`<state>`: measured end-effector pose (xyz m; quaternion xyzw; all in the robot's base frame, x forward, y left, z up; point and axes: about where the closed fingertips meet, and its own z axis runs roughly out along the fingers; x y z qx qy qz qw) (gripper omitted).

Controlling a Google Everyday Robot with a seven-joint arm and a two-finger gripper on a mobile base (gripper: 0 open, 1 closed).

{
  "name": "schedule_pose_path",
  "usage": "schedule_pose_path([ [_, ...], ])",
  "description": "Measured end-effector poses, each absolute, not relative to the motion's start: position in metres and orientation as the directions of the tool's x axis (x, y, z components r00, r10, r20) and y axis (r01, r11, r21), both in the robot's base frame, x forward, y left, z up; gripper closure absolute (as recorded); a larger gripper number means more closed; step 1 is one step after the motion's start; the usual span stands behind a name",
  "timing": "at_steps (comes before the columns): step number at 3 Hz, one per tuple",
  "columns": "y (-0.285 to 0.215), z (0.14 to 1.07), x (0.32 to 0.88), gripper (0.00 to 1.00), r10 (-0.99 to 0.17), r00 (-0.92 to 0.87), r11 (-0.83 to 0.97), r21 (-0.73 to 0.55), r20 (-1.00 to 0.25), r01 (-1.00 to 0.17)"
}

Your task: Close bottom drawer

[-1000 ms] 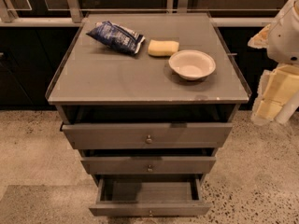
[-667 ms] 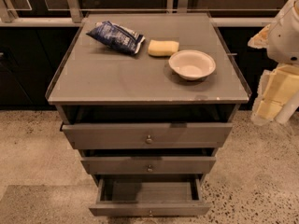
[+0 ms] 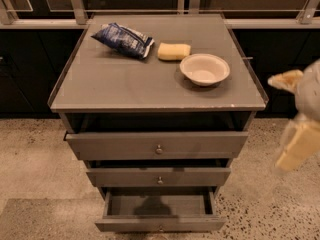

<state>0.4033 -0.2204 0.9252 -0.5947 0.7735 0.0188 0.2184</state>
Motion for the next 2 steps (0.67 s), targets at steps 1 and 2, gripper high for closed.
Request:
schedule_pose_path([
  [1, -0.203, 0.881, 0.375, 0.00, -0.865, -0.151, 0.296, -0.244, -0.479, -0.923],
  [2, -0.181, 0.818, 0.354, 0.00, -0.772, -0.183, 0.371, -0.198, -0.609, -0.907],
])
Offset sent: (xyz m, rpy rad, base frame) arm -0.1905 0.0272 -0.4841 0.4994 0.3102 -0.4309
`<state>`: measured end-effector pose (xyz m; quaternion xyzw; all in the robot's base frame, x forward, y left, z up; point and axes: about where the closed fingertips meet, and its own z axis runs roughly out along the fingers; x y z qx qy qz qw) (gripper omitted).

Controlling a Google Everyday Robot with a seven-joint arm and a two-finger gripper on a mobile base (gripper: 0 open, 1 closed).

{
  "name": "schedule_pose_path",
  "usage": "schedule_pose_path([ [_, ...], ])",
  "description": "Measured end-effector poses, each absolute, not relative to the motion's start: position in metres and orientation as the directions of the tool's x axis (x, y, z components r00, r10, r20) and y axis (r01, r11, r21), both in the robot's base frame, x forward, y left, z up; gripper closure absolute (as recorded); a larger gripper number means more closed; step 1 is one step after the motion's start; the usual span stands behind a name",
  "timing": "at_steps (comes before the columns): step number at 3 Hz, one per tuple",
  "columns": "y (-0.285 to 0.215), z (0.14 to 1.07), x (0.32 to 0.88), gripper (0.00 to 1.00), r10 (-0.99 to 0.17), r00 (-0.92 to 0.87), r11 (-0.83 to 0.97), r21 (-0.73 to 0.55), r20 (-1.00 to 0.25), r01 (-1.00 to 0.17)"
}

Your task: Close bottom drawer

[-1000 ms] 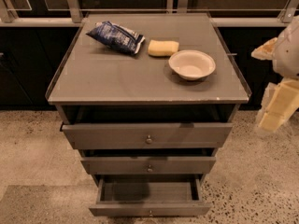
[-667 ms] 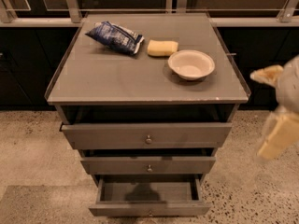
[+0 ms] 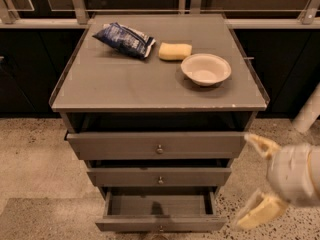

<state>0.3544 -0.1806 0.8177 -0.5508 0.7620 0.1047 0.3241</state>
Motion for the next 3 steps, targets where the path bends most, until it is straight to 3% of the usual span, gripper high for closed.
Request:
schedule_pose_path([
  [2, -0.183, 0.657, 0.311, 0.00, -0.640, -0.388, 0.517, 0.001, -0.664, -0.856],
  [3, -0.183, 0.657, 0.311, 0.00, -0.640, -0.388, 0.517, 0.001, -0.664, -0.856],
])
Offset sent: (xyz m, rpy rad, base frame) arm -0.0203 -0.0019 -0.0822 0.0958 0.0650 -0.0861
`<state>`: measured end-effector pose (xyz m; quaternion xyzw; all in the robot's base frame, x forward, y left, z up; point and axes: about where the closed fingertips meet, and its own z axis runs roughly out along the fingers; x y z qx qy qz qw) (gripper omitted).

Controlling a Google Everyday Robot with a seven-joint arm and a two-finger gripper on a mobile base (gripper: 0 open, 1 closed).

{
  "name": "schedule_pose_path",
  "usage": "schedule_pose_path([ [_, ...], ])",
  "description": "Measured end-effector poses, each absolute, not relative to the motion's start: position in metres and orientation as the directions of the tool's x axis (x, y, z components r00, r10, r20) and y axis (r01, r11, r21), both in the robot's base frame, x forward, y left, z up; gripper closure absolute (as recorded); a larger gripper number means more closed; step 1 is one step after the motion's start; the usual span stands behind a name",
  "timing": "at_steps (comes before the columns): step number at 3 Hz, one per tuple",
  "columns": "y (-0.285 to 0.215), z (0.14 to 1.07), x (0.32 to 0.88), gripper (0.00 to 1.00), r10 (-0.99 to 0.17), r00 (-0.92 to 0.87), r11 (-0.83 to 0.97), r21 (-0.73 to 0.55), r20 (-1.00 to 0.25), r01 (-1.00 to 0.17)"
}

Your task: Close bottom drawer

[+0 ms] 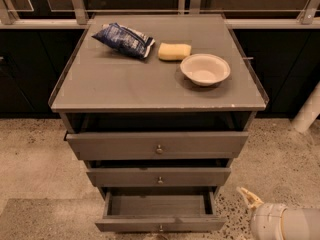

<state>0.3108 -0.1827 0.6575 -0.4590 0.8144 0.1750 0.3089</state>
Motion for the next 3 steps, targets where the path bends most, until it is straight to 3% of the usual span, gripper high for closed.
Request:
schedule_pose_path([
  [1, -0.189, 0.629, 0.311, 0.00, -0.578, -0.432, 0.573, 0.033, -0.692, -0.819],
  [3, -0.182, 0.538, 0.375, 0.00, -0.416, -0.457, 0.687, 0.059, -0.786, -0.725],
])
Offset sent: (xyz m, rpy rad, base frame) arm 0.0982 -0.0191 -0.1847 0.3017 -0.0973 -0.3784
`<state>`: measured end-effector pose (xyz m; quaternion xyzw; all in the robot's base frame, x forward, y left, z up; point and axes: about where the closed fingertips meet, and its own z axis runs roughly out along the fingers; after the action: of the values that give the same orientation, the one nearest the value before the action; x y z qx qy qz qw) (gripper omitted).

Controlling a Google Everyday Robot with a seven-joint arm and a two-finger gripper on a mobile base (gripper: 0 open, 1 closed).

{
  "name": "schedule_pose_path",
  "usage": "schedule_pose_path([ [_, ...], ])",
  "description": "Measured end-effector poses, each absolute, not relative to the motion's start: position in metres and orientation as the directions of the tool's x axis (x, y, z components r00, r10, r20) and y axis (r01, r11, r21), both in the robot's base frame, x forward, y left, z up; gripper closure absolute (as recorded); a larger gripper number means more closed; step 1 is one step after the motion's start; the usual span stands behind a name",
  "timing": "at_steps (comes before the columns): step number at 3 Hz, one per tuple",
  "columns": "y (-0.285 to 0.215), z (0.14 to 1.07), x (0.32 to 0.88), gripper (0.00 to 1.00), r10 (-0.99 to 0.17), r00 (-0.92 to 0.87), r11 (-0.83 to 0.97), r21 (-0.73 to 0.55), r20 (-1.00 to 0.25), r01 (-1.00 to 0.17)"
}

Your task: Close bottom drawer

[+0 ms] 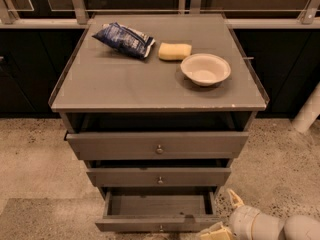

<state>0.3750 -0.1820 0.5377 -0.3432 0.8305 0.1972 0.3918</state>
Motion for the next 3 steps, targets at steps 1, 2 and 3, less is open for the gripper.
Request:
schedule_pose_path([
  [1, -0.1784, 0.5031, 0.3739, 0.18, -0.364, -0.501, 0.713, 0.111, -0.785, -0.692],
  [2, -0.1779, 0.5032, 0.3737, 0.41, -0.364, -0.501, 0.712, 0.112, -0.786, -0.693],
  [3, -0.1779, 0.5032, 0.3737, 0.65, -0.364, -0.501, 0.712, 0.112, -0.786, -0.693],
])
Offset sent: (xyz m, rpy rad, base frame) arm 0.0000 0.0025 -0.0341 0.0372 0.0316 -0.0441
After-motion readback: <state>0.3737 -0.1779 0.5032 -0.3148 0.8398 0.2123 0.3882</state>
